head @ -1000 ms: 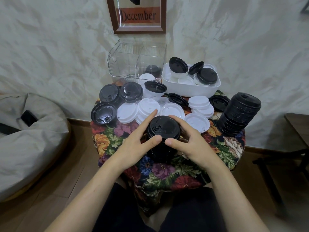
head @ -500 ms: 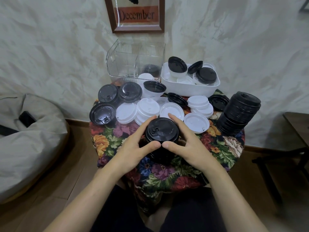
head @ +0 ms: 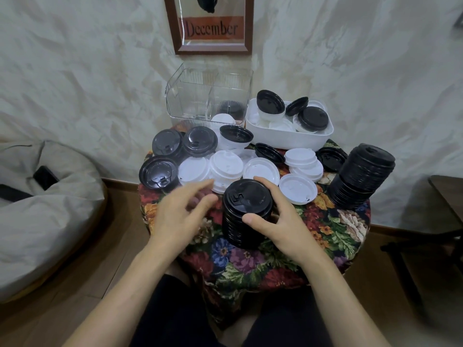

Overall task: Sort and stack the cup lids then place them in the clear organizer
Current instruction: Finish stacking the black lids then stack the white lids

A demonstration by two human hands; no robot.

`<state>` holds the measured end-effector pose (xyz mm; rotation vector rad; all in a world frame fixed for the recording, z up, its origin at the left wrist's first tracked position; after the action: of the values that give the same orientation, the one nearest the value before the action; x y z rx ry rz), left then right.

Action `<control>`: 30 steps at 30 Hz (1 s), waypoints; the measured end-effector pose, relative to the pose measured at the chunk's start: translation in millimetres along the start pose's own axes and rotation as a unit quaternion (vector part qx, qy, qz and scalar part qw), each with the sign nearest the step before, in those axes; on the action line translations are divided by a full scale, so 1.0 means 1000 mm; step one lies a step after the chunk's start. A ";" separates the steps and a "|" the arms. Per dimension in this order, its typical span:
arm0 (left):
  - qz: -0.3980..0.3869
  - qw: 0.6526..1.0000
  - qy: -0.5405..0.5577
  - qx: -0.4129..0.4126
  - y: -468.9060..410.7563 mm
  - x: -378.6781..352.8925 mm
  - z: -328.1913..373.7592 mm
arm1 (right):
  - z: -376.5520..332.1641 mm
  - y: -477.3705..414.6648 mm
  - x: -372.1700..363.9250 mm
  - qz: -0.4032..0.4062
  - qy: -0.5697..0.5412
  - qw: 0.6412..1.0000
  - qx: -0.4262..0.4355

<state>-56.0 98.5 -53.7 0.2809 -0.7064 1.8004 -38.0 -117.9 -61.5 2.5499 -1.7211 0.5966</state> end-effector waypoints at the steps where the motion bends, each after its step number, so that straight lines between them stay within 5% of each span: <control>1: 0.078 0.994 -0.063 -0.031 -0.001 0.015 -0.002 | 0.001 0.000 0.000 0.000 -0.001 1.000 -0.002; 3: 0.161 0.969 -0.176 -0.061 -0.007 0.034 -0.017 | 0.003 0.000 0.000 0.003 -0.002 1.000 -0.003; 6: 0.141 0.958 -0.248 0.018 -0.022 0.047 -0.060 | 0.002 0.000 -0.001 0.001 -0.005 1.000 -0.002; 10: 0.092 0.964 -0.244 0.058 -0.031 0.045 -0.083 | 0.002 0.000 0.000 -0.002 -0.007 1.000 -0.003; 19: 0.118 0.962 -0.242 0.054 -0.026 0.051 -0.073 | 0.001 0.000 -0.001 -0.008 -0.008 1.000 -0.003; 22: 0.143 0.976 -0.144 0.073 -0.015 0.061 -0.044 | 0.001 0.000 -0.001 -0.009 -0.008 1.000 -0.003; 24: 0.090 0.991 0.012 0.095 -0.012 0.057 -0.023 | 0.001 0.000 -0.001 -0.010 -0.005 1.000 -0.002; 30: -0.073 0.942 0.311 0.104 -0.014 0.018 0.029 | 0.000 0.001 -0.001 -0.010 -0.001 1.000 -0.003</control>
<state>-53.5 98.0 -16.5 -0.1017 -0.0461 1.6874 -39.0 -117.6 -62.0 2.5613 -1.6939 0.5888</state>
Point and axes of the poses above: each hand's wrist, its own y-axis away from the middle knuckle, its own x-axis out of the back of the hand, z = x × y, the point moved 8 cm from there along -y, towards the middle knuckle, and after that the axes turned 9 degrees about x, right-handed, at the moved point
